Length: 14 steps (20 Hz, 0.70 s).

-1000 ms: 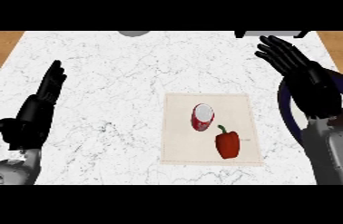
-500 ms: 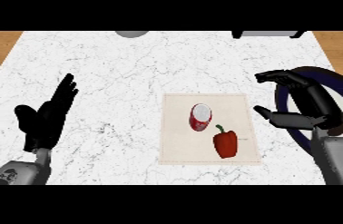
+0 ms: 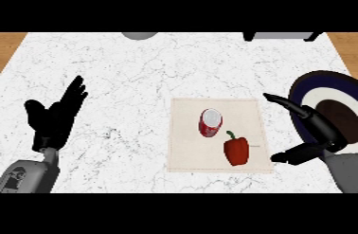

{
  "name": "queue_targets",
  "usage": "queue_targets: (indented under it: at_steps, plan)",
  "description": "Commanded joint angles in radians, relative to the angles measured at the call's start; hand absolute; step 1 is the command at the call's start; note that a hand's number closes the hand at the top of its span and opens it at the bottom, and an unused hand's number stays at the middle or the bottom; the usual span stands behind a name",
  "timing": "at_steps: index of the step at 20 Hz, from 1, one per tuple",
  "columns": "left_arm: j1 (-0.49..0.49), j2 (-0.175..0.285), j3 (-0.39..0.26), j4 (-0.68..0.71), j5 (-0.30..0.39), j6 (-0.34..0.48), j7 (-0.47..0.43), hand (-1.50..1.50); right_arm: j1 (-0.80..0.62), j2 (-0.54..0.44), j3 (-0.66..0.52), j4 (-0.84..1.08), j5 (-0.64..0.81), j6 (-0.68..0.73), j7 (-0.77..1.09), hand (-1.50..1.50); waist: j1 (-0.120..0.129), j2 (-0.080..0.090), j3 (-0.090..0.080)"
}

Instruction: Pick the bell pepper from the placemat and place it in the plate

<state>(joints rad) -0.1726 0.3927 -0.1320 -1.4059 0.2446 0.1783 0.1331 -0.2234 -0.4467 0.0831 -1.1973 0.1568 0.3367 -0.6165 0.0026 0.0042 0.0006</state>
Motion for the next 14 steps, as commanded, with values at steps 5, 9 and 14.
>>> queue_targets:
  at_steps: [5, 9, 14]
  plan:
    - [-0.014, -0.055, 0.016, 0.037, -0.055, 0.000, -0.012, 0.00, -0.003, -0.032, 0.035, -0.148, 0.115, 0.029, 0.140, -1.50, -0.005, -0.005, -0.001]
    - [-0.021, -0.029, 0.046, 0.029, -0.041, -0.041, 0.018, 0.00, 0.023, -0.071, 0.067, -0.213, 0.161, 0.094, 0.219, -1.50, -0.006, -0.005, -0.001]
    - [0.038, -0.069, 0.032, 0.025, -0.077, -0.035, -0.039, 0.00, 0.022, -0.048, 0.136, -0.246, 0.266, 0.105, 0.313, -1.50, -0.001, -0.004, -0.001]
